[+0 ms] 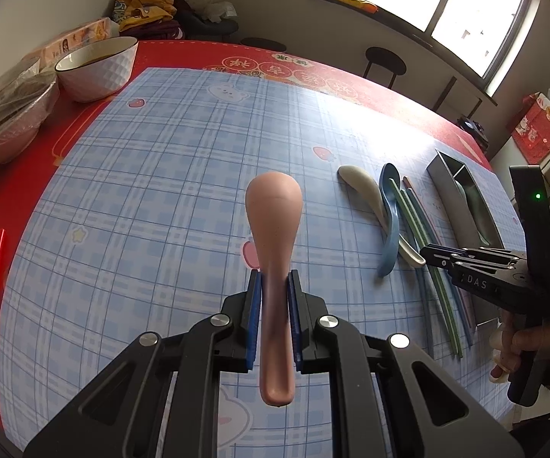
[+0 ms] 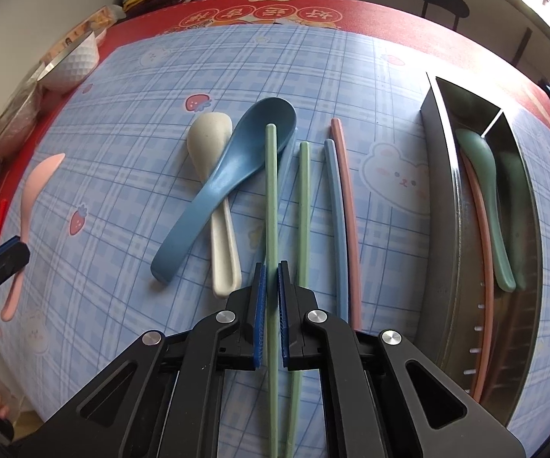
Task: Organize utensils
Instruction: 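Lift the green chopstick over the steel basket with the right tool while the left holds the pink spoon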
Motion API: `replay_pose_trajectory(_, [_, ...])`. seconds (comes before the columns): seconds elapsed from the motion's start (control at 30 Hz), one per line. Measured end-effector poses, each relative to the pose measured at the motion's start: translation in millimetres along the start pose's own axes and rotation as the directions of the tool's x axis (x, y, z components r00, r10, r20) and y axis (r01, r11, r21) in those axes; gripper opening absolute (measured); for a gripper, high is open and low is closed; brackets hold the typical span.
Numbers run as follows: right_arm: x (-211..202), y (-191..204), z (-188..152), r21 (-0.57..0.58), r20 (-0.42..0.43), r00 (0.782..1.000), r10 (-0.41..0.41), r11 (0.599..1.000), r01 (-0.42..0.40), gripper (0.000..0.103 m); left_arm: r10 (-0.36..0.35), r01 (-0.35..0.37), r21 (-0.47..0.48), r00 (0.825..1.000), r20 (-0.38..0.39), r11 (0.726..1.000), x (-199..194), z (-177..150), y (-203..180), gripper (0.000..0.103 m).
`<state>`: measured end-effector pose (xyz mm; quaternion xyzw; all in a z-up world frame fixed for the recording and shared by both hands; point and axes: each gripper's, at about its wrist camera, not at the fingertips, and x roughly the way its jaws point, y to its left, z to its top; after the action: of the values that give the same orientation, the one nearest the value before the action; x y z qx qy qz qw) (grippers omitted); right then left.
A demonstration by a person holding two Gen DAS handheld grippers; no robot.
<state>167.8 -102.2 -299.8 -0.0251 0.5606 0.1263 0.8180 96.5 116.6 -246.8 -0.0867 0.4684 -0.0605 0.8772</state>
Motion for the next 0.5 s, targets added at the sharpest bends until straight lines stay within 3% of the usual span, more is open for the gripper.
replay_pose_trajectory(0.23, [0.4,-4.3,-2.4,0.034,0.016,1.000,0.019,0.999,-0.020,0.006,0.009,-0.009,-0.014,1.000,0.001,1.000,-2.9,-3.3,3.0,0.013])
replay_pose_trajectory(0.5, [-18.1,-16.0,-25.6,0.138,0.031,0.989,0.144,0.979,-0.147,0.006,0.007,-0.007,-0.022,1.000,0.003,1.000,-4.5,-1.8,-1.2,0.013])
